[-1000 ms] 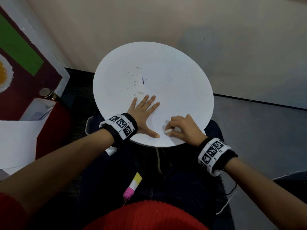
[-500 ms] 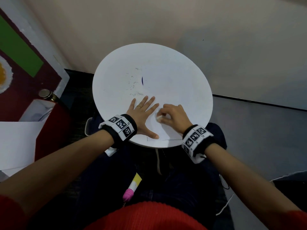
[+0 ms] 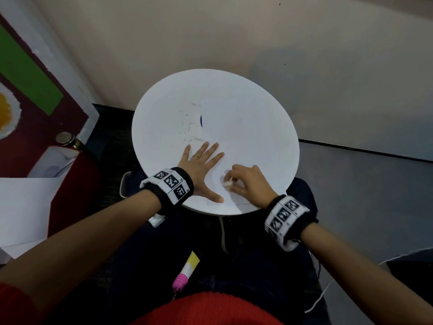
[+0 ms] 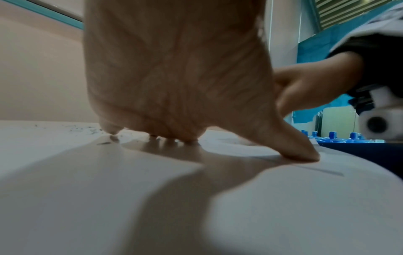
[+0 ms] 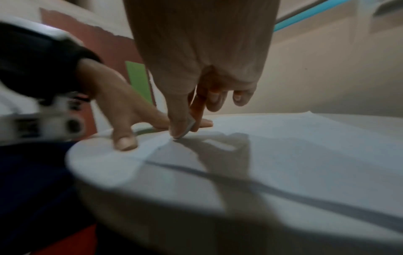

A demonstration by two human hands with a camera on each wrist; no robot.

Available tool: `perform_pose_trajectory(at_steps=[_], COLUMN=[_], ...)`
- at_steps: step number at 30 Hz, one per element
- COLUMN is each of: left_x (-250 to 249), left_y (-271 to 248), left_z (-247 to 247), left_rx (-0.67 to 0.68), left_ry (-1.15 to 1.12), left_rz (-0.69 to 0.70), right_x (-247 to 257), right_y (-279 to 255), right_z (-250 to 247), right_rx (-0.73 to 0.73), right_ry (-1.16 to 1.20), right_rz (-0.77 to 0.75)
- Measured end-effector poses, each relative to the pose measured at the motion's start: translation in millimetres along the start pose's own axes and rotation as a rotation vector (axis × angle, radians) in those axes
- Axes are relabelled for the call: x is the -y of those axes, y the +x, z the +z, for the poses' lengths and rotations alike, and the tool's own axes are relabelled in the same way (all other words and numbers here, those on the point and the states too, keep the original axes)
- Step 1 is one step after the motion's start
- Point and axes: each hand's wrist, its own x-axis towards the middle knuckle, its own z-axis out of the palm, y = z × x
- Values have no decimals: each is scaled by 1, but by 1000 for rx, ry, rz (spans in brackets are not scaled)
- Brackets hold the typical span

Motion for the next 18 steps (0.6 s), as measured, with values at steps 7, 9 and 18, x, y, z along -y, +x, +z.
perform_pose_trajectory(at_steps=[7,9,18], left_x=[0,1,-3], left_y=[0,0,-6], left_z=[0,0,-5], left_rx=[5,1,-7], left_ry=[-1,-10,-10], left_rz=[2,4,-4], right_x=[2,0,1], right_y=[-1,-14,5], right_z=[1,4,6], right_rx=[-31,22,-217], right_ry=[24,-4,273], right_rz=[-8,-28,52])
